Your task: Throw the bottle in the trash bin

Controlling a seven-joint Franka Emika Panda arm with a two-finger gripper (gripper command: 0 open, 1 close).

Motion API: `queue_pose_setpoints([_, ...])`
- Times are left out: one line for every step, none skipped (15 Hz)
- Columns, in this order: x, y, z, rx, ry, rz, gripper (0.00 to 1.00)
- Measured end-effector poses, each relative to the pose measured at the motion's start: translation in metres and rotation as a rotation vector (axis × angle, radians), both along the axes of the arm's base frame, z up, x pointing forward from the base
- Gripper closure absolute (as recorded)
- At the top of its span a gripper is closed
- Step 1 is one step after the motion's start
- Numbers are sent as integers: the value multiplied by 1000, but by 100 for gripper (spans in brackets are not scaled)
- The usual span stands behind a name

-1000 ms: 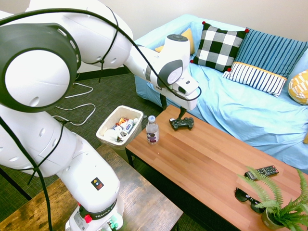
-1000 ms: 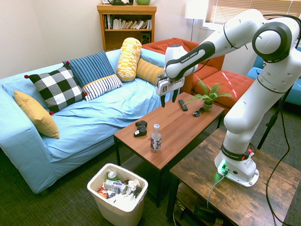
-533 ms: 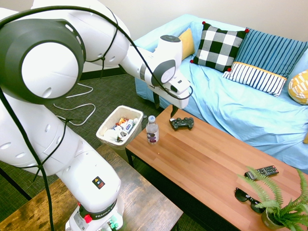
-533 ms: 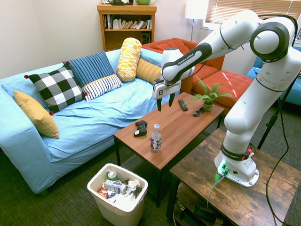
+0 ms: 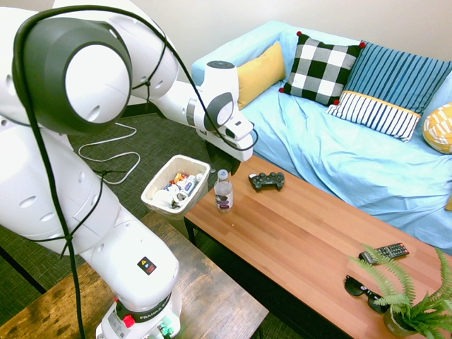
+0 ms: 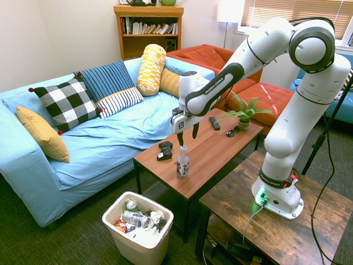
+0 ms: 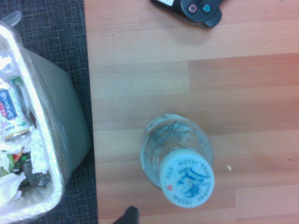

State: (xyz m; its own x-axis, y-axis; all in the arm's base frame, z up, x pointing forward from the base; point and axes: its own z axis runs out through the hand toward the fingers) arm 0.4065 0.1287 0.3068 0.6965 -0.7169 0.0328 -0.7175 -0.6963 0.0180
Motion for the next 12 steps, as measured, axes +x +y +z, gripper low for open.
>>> queue_pose_setpoints([2, 1, -12, -9, 6, -1, 0])
queue_pose_setpoints([4, 2, -25, -16, 11, -3, 0])
queue_pose_setpoints([8, 1, -36, -22, 20, -3, 0])
queue_pose_setpoints([14, 0, -45, -24, 28, -6, 0])
queue_pose_setpoints([19, -2, -53, -25, 38, -10, 0])
queue_pose_setpoints([25, -2, -57, -25, 44, -10, 0])
queue_pose_setpoints([29, -1, -60, -26, 45, -10, 100])
queue_pose_setpoints([31, 4, -60, -25, 44, -8, 100])
queue_pose_setpoints([32, 11, -60, -24, 41, -5, 100])
queue_pose_setpoints([31, 17, -60, -24, 39, -2, 100])
queue_pose_setpoints([30, 21, -60, -24, 38, -2, 100])
queue_pose_setpoints([30, 22, -60, -25, 38, -4, 100])
